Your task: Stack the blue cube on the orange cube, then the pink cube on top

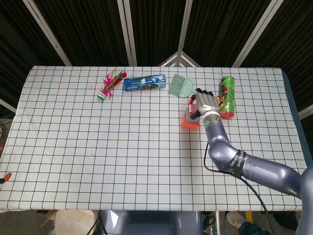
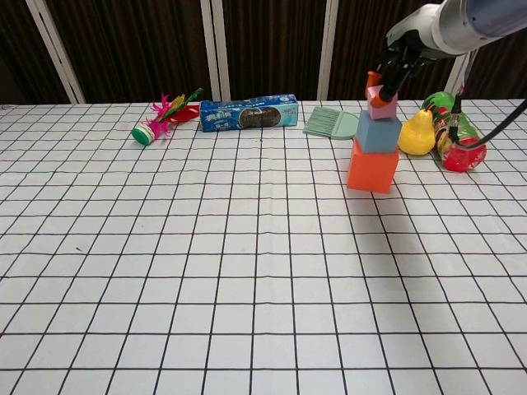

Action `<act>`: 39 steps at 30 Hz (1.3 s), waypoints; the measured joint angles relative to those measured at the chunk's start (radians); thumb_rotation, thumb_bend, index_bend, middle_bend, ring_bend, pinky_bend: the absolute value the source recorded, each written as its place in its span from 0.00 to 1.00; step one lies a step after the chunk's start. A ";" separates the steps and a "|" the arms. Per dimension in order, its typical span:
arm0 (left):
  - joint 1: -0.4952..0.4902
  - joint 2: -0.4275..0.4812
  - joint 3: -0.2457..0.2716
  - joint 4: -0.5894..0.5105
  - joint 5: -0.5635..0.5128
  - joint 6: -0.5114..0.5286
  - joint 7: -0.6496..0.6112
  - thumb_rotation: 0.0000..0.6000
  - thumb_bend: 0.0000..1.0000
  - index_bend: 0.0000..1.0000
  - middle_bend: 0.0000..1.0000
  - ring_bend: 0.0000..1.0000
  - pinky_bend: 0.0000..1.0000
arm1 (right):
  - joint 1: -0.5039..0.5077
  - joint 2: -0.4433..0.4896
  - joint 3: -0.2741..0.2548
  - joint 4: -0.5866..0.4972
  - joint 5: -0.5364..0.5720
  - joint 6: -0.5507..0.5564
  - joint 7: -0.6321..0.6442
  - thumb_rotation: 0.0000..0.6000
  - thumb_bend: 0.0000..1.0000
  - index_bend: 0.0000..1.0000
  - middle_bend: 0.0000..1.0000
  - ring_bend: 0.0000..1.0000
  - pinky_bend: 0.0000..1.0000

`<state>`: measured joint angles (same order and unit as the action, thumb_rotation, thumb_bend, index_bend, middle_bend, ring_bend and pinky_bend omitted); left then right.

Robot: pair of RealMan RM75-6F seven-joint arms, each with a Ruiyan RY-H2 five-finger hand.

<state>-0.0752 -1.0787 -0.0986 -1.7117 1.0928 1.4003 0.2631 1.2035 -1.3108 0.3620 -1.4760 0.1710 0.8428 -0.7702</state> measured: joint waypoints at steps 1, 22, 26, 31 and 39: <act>0.000 0.000 0.000 0.000 0.000 -0.001 0.000 1.00 0.21 0.22 0.00 0.00 0.02 | 0.001 0.001 -0.002 0.000 0.001 -0.001 0.001 1.00 0.42 0.47 0.07 0.05 0.00; 0.000 -0.001 0.000 -0.001 0.001 0.001 0.004 1.00 0.21 0.22 0.00 0.00 0.02 | 0.018 0.019 -0.035 -0.009 0.005 -0.011 0.024 1.00 0.40 0.39 0.07 0.05 0.00; 0.000 -0.001 0.000 -0.001 0.000 -0.001 0.004 1.00 0.21 0.22 0.00 0.00 0.02 | 0.021 0.017 -0.041 -0.004 0.009 -0.013 0.028 1.00 0.39 0.37 0.08 0.05 0.00; -0.001 -0.001 -0.001 0.001 -0.001 -0.003 0.004 1.00 0.21 0.22 0.00 0.00 0.02 | 0.025 0.021 -0.046 -0.005 0.011 -0.014 0.029 1.00 0.39 0.36 0.07 0.05 0.00; -0.002 -0.001 -0.001 0.001 -0.001 -0.005 0.004 1.00 0.21 0.22 0.00 0.00 0.02 | 0.028 0.040 -0.052 -0.029 0.015 -0.017 0.031 1.00 0.39 0.24 0.07 0.05 0.00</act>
<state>-0.0772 -1.0797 -0.0997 -1.7111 1.0919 1.3956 0.2669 1.2318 -1.2706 0.3101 -1.5055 0.1858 0.8254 -0.7396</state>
